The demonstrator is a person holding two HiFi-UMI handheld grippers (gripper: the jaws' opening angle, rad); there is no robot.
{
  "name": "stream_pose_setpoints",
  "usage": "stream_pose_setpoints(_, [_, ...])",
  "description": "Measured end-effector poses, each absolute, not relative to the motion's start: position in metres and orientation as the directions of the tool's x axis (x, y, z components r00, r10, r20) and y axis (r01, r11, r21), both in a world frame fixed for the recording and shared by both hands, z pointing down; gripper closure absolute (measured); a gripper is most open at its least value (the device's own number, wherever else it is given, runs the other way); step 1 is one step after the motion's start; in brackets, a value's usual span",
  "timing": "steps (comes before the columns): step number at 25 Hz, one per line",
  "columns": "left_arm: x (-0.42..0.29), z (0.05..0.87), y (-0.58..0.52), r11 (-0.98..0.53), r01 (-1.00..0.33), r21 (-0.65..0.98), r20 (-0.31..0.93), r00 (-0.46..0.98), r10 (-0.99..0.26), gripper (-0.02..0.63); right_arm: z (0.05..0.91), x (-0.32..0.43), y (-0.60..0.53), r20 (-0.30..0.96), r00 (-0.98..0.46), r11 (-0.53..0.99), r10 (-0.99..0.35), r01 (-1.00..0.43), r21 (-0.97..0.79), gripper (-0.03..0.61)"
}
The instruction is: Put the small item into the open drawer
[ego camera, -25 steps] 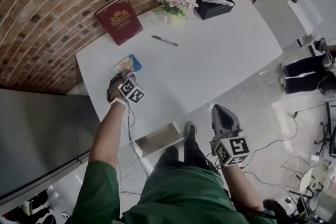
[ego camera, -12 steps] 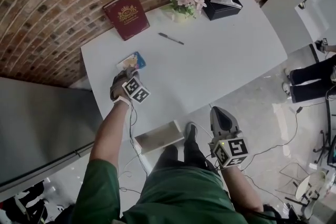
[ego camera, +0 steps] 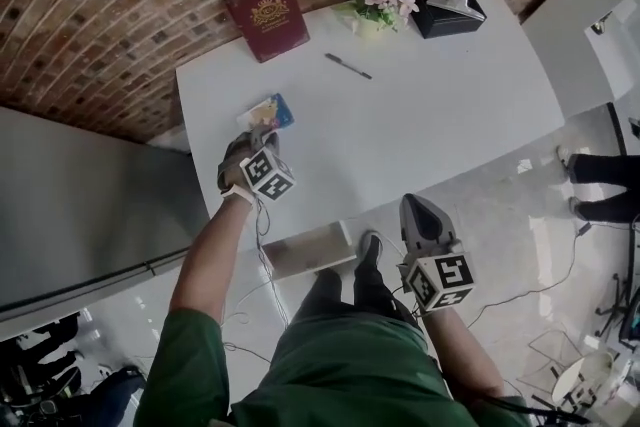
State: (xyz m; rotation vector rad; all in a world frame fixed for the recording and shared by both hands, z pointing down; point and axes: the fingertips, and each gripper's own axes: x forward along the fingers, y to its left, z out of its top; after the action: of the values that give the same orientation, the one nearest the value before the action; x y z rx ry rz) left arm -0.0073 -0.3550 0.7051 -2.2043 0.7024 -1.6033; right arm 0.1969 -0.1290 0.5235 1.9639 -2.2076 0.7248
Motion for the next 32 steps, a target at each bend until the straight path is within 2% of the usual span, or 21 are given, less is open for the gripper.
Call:
stream_pose_setpoints(16, [-0.027,0.658,-0.249,-0.807,-0.224,-0.546,0.764,0.261,-0.590,0.565,0.520,0.160,-0.147,0.352,-0.386,0.274,-0.853,-0.904,-0.328,0.578])
stream_pose_setpoints(32, [-0.034,0.665,-0.094,-0.866,-0.235,-0.441,0.826,0.270,-0.494,0.566,0.537,0.111,-0.162,0.344,-0.574,0.456,-0.743,-0.811,-0.367,0.578])
